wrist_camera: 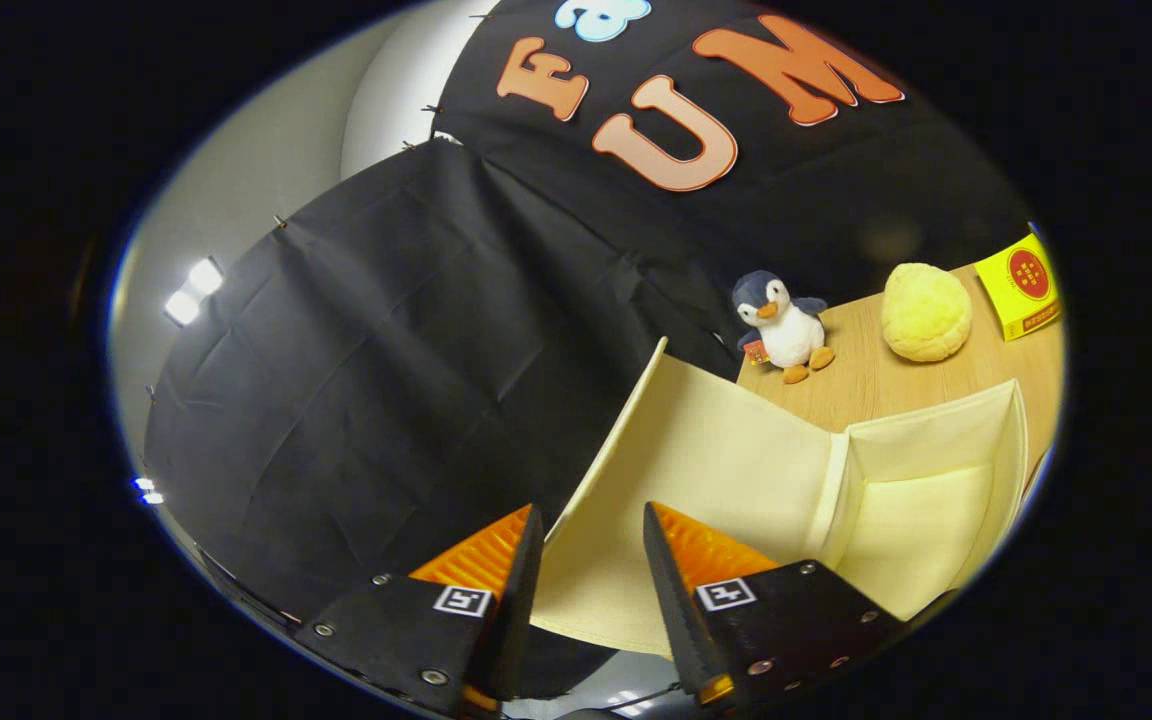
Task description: Open the storage box then place both shoes into the box .Put the left shoe in first, then the right shoe, with the right side of both shoes facing outward in a uniform manner.
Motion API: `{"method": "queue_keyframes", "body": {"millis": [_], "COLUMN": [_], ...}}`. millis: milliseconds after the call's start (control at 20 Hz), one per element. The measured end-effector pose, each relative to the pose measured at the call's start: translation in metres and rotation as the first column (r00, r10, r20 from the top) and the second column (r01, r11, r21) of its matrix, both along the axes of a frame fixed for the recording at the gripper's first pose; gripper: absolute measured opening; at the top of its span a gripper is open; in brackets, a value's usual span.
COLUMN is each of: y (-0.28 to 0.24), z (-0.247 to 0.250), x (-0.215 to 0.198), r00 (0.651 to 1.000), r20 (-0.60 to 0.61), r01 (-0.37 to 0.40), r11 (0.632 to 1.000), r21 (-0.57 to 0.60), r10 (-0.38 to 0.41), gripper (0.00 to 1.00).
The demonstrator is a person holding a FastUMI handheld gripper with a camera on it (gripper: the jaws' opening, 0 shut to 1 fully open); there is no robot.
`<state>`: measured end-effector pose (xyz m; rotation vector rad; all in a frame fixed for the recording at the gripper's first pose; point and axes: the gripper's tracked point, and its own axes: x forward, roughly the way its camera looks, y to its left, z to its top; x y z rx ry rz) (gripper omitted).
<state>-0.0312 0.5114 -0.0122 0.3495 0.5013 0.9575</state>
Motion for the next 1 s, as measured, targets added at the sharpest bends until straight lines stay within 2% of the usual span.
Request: {"method": "queue_keyframes", "body": {"millis": [100, 150, 200, 550, 900, 1000], "y": [-0.001, -0.006, -0.010, -0.082, -0.195, -0.232], "z": [-0.003, -0.005, -0.005, -0.010, -0.033, -0.043], "x": [0.004, 0.008, 0.015, 0.044, 0.069, 0.075], "r00": [1.000, 0.999, 0.997, 0.965, 0.888, 0.861], "r20": [0.007, 0.019, 0.037, 0.130, 0.209, 0.226], "r01": [0.020, 0.043, 0.066, 0.241, 0.444, 0.497], "r11": [1.000, 0.999, 0.997, 0.967, 0.883, 0.848], "r21": [-0.010, -0.021, -0.030, -0.083, -0.155, -0.184], "r10": [-0.020, -0.043, -0.065, -0.229, -0.410, -0.456], "gripper": [0.76, 0.83, 0.96, 0.98, 0.98, 0.98]}}
